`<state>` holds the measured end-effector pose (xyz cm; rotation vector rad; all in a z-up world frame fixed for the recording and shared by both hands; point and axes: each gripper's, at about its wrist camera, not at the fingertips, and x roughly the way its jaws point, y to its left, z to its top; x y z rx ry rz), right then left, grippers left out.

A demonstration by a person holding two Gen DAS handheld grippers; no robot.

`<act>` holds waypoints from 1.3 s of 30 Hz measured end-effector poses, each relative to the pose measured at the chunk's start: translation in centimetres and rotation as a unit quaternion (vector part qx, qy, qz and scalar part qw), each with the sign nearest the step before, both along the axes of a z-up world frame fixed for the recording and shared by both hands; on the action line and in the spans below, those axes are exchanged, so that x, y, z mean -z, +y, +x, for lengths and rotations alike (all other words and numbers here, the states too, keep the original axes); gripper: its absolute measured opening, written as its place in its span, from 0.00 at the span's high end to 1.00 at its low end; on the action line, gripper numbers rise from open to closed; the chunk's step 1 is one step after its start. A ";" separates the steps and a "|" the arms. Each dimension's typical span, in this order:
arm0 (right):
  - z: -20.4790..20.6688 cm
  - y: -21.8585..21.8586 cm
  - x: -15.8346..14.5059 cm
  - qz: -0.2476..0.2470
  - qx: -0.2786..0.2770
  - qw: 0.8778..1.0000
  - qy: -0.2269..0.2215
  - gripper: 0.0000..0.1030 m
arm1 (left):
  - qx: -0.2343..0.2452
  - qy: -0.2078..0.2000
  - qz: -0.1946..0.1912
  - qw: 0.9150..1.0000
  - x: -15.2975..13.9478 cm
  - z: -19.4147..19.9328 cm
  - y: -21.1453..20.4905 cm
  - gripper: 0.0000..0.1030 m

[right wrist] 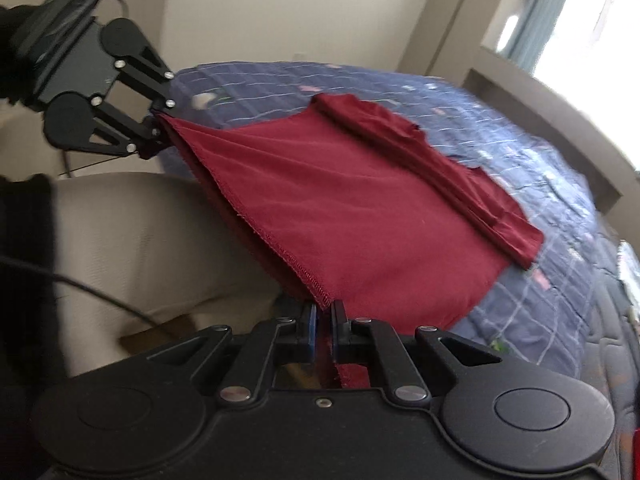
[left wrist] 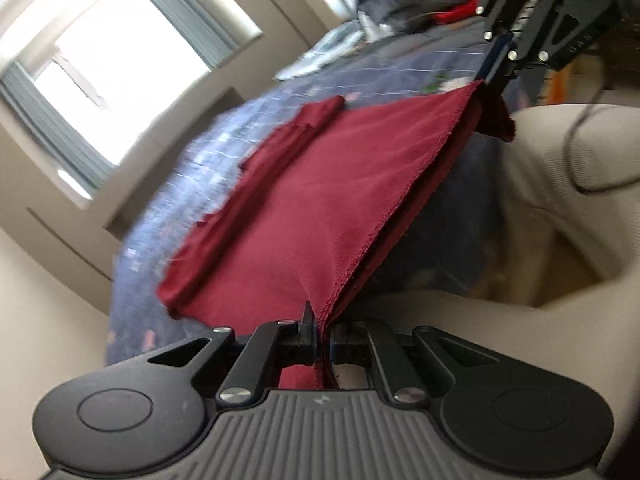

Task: Fold small clothes
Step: 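Grasp the hem with the left gripper while the right gripper lifts the hem, then carry the hem over the sweater toward the collar with both grippers and release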

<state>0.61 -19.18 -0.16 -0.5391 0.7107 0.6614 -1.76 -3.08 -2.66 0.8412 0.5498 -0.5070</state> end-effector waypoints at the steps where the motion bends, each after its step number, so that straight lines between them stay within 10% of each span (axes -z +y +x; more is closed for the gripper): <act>1: -0.1 0.0 -0.5 0.002 -0.005 1.000 0.006 0.94 | 0.003 0.015 -0.003 1.000 -0.3 -0.1 0.2 0.96; 10: 4.7 -0.2 -4.3 0.011 -0.025 0.999 0.022 0.93 | 0.028 0.168 -0.062 0.983 -5.3 5.6 3.6 0.96; 17: 11.5 -0.2 -5.3 -0.016 -0.022 1.000 0.003 0.93 | 0.121 0.279 -0.070 0.950 -6.8 13.8 4.2 0.95; 25: 21.0 -0.3 -6.7 -0.017 -0.030 0.999 0.001 0.93 | 0.131 0.296 -0.076 0.943 -8.3 24.0 5.1 0.95; 39: 44.7 -2.3 -2.3 0.035 0.059 0.998 0.015 1.00 | -0.009 0.309 -0.221 0.925 -4.2 46.3 9.5 0.94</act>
